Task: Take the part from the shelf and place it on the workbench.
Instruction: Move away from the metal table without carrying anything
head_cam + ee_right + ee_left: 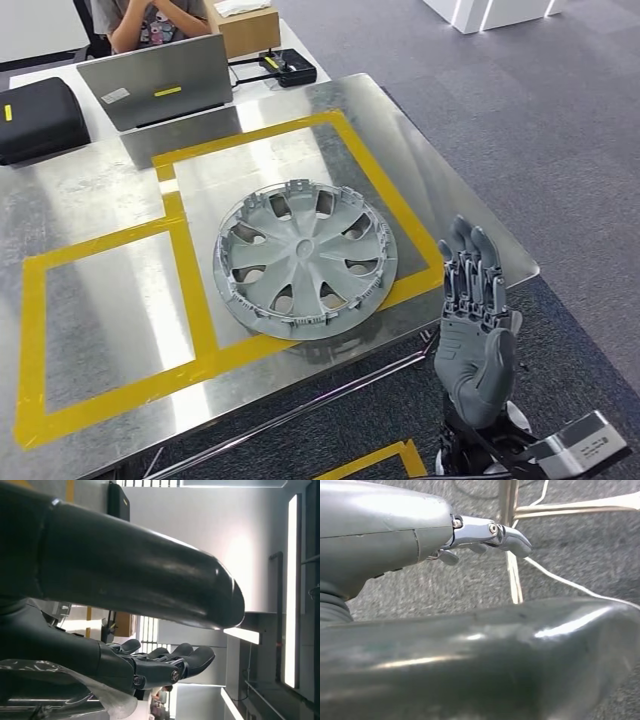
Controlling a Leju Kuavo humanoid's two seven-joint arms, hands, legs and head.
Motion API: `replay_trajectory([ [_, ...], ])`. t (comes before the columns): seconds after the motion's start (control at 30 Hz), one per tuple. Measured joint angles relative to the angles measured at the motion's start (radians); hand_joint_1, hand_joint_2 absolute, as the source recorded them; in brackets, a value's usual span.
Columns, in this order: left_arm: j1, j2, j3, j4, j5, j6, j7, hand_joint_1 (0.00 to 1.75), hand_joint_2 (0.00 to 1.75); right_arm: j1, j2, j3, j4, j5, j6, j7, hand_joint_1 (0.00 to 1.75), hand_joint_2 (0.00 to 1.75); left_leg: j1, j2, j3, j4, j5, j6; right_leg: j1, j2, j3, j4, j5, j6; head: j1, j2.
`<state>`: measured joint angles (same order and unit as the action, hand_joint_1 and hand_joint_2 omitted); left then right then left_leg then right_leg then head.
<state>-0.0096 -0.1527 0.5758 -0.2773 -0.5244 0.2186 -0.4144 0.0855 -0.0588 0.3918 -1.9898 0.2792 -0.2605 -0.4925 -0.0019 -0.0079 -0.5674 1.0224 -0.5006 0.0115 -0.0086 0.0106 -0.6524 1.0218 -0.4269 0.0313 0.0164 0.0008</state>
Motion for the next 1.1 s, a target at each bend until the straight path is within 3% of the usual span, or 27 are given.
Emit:
replay_trajectory([
  [0.13,0.009,-0.004,0.016,0.0,0.002,-0.03,0.014,0.0,0.0,0.003,0.0,0.0,-0.002,0.003,-0.006,0.0,0.0,0.0,-0.001,0.0,0.0,0.002,-0.002,0.002,-0.001,0.0,0.001,-0.001,0.0,0.001,0.0,0.0],
  [0.27,0.017,-0.005,0.032,0.0,0.004,-0.039,0.022,0.0,0.0,0.004,0.0,0.0,-0.002,0.002,-0.006,0.003,0.0,0.0,-0.005,0.0,0.0,0.007,-0.006,0.013,-0.004,0.0,0.004,-0.003,0.001,0.008,-0.001,0.0],
  [0.37,0.02,-0.009,0.043,-0.002,0.003,-0.039,0.024,0.0,0.0,0.004,0.0,0.0,-0.005,0.0,-0.006,0.003,0.0,0.0,-0.002,0.002,0.008,-0.006,0.008,0.023,-0.004,-0.001,0.006,-0.006,0.002,0.017,0.0,0.0],
  [0.43,0.02,-0.014,0.048,-0.005,0.003,-0.039,0.025,0.0,0.0,0.003,0.0,-0.001,-0.008,0.0,-0.006,0.003,0.0,0.0,0.005,0.006,0.015,-0.025,0.024,0.032,-0.002,-0.001,-0.011,0.036,-0.038,0.024,0.004,0.0],
  [0.5,0.021,-0.015,0.053,-0.007,0.003,-0.039,0.026,0.0,0.0,0.005,0.0,-0.002,-0.008,-0.001,-0.006,0.003,0.0,0.0,0.008,0.009,0.016,-0.03,0.029,0.035,-0.006,-0.002,-0.054,0.154,-0.112,0.031,0.007,0.0],
  [0.57,0.022,-0.016,0.057,-0.007,0.002,-0.039,0.026,0.0,0.0,0.007,-0.001,-0.003,-0.008,-0.001,-0.006,0.003,0.0,0.0,0.009,0.012,0.014,-0.03,0.03,0.034,-0.011,-0.004,-0.082,0.253,-0.152,0.039,0.007,0.0],
  [0.6,0.022,-0.017,0.058,-0.007,0.002,-0.039,0.026,0.0,0.0,0.008,-0.001,-0.003,-0.008,-0.001,-0.006,0.003,0.0,0.0,0.01,0.012,0.014,-0.029,0.031,0.032,-0.014,-0.005,-0.073,0.256,-0.146,0.043,0.007,0.0],
  [0.63,0.023,-0.018,0.059,-0.007,0.001,-0.039,0.026,0.0,0.0,0.008,-0.001,-0.003,-0.008,-0.001,-0.006,0.003,0.0,0.0,0.012,0.012,0.013,-0.029,0.032,0.029,-0.017,-0.007,-0.043,0.216,-0.124,0.046,0.007,0.0],
  [0.7,0.023,-0.019,0.062,-0.009,0.0,-0.039,0.026,0.0,0.0,0.006,-0.001,-0.003,-0.008,-0.001,-0.006,0.004,0.0,0.0,0.015,0.011,0.011,-0.024,0.031,0.018,-0.021,-0.01,0.052,0.072,-0.08,0.051,0.008,0.0],
  [0.77,0.023,-0.019,0.064,-0.01,0.0,-0.039,0.026,0.0,0.0,0.005,-0.001,-0.003,-0.009,-0.001,-0.006,0.003,0.0,0.0,0.013,0.009,0.008,-0.016,0.03,0.003,-0.021,-0.007,0.106,-0.01,-0.067,0.042,0.009,0.0],
  [0.87,0.023,-0.019,0.066,-0.011,0.0,-0.039,0.027,0.0,0.0,0.005,-0.002,-0.003,-0.01,-0.001,-0.006,0.003,0.0,0.0,0.014,0.008,0.001,-0.007,0.032,-0.015,-0.019,-0.002,0.1,-0.013,-0.066,0.014,0.008,0.0],
  [0.9,0.023,-0.019,0.067,-0.011,0.0,-0.039,0.027,0.0,0.0,0.005,-0.002,-0.003,-0.01,-0.001,-0.006,0.003,0.0,0.0,0.015,0.008,-0.005,0.005,0.019,-0.019,-0.019,-0.003,0.095,-0.013,-0.061,0.006,0.007,0.0],
  [0.97,0.023,-0.019,0.069,-0.011,-0.001,-0.039,0.027,0.0,0.0,0.005,-0.002,-0.004,-0.01,-0.001,-0.006,0.003,0.0,0.0,0.017,0.008,-0.036,0.087,-0.051,-0.026,-0.019,-0.006,0.083,-0.016,-0.051,-0.01,0.003,0.0],
  [1.03,0.023,-0.02,0.071,-0.011,-0.002,-0.039,0.027,0.0,0.0,0.005,-0.002,-0.004,-0.01,-0.001,-0.006,0.003,0.0,0.0,0.017,0.008,-0.079,0.22,-0.134,-0.029,-0.014,-0.009,0.068,-0.015,-0.04,-0.019,0.001,0.0],
  [1.1,0.023,-0.02,0.072,-0.011,-0.002,-0.039,0.027,0.0,0.0,0.006,-0.002,-0.004,-0.01,-0.001,-0.006,0.003,0.0,0.0,0.016,0.008,-0.088,0.285,-0.158,-0.026,-0.009,-0.01,0.052,-0.014,-0.029,-0.02,0.001,0.0],
])
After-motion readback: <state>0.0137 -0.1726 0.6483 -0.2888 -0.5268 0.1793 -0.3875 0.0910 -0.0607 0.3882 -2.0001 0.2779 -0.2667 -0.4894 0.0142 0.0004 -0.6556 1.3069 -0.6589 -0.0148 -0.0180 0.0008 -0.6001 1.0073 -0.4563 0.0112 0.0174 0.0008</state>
